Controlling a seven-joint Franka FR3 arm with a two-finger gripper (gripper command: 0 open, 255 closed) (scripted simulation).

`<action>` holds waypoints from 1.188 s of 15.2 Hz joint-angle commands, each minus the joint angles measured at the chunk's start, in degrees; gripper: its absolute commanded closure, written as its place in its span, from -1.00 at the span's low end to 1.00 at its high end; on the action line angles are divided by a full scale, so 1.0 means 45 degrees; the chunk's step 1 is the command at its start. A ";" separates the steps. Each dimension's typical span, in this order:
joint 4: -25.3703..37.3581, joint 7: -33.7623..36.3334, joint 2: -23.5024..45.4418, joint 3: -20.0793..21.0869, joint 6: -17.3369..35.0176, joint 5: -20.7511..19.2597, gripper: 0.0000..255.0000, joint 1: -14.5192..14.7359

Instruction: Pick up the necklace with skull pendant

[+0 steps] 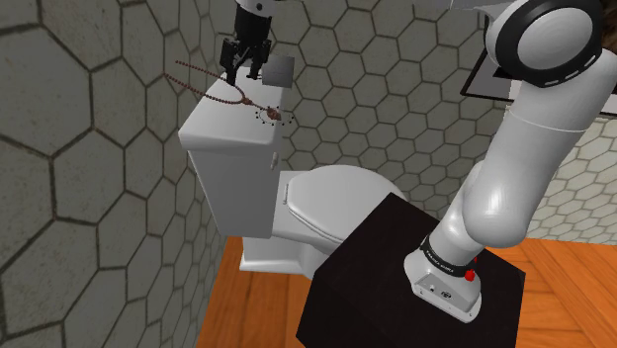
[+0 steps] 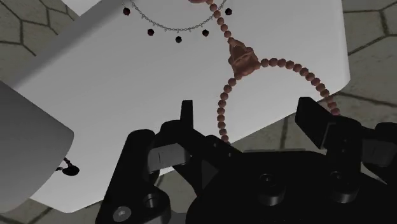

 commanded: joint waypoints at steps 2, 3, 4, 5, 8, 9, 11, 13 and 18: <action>-0.1128 0.1165 -0.0339 -0.0113 0.2127 -0.0389 -1.00 0.0039; -0.1299 0.1162 -0.0339 -0.0113 0.2298 -0.0387 -1.00 0.0038; -0.1467 0.1159 -0.0336 -0.0113 0.2469 -0.0386 -1.00 0.0037; -0.1631 0.1156 -0.0330 -0.0113 0.2638 -0.0386 -1.00 0.0037; -0.2187 0.1148 -0.0286 -0.0114 0.3239 -0.0386 -1.00 0.0037; -0.2191 0.1148 -0.0288 -0.0114 0.3239 -0.0386 -1.00 0.0037; -0.2202 0.1142 -0.0290 -0.0116 0.3249 -0.0384 1.00 0.0034; -0.2195 0.1142 -0.0290 -0.0116 0.3242 -0.0384 1.00 0.0034; -0.2193 0.1142 -0.0288 -0.0116 0.3241 -0.0384 1.00 0.0034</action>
